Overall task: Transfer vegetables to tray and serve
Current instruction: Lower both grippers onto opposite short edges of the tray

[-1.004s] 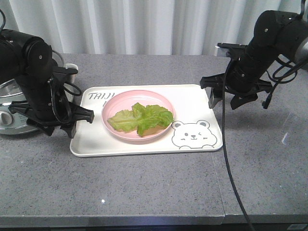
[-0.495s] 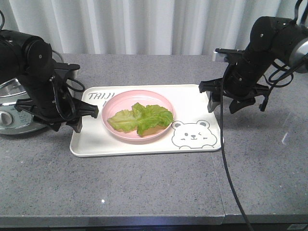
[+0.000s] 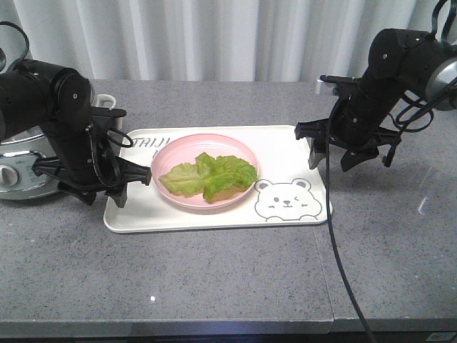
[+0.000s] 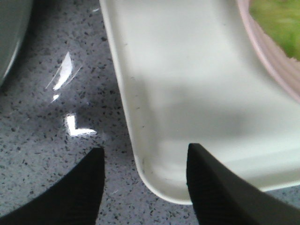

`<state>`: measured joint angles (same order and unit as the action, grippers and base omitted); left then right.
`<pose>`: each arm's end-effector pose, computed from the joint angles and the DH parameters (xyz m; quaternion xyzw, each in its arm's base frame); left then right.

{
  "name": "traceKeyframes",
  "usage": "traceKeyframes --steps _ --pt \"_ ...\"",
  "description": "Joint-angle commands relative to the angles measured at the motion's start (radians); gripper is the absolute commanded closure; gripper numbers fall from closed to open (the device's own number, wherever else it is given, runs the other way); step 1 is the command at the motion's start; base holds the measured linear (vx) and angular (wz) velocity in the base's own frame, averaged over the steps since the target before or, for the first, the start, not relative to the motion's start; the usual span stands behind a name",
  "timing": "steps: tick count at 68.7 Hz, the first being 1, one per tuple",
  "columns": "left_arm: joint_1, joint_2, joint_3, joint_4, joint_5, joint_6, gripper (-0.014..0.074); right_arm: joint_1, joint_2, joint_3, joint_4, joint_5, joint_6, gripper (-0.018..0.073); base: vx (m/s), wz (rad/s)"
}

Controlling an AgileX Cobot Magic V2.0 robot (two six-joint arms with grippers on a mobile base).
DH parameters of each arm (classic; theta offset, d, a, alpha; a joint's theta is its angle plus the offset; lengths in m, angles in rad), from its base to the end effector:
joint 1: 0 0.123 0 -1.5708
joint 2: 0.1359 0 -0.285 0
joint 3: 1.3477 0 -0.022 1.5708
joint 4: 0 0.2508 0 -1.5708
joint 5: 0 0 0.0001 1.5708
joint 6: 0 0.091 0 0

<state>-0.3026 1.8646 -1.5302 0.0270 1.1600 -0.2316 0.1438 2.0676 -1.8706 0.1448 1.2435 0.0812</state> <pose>0.3653 -0.1117 0.2523 0.0397 0.9958 -0.0092 0.0822 0.4335 0.0753 0.2592 -0.0154 0.9915 0.0823 0.0996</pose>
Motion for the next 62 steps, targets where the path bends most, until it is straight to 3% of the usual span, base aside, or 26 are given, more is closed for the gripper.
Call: traceKeyframes --steps 1,30,41,62 --pt "0.0 -0.047 -0.021 -0.014 -0.023 0.0 0.0221 -0.004 -0.053 -0.024 -0.006 0.047 0.002 0.0117 0.0 0.0" --pt "0.0 -0.047 -0.021 -0.013 -0.029 0.001 0.0221 -0.004 -0.035 0.031 0.019 0.048 0.001 0.0125 0.0 0.0" --pt "0.0 -0.047 -0.021 -0.012 -0.047 0.001 0.0221 -0.004 -0.035 0.085 -0.035 0.046 0.004 0.0125 0.0 0.0" --pt "0.0 -0.038 -0.021 -0.012 -0.052 0.001 0.0221 -0.002 -0.031 0.085 0.028 0.045 0.0 0.0125 0.0 0.0"
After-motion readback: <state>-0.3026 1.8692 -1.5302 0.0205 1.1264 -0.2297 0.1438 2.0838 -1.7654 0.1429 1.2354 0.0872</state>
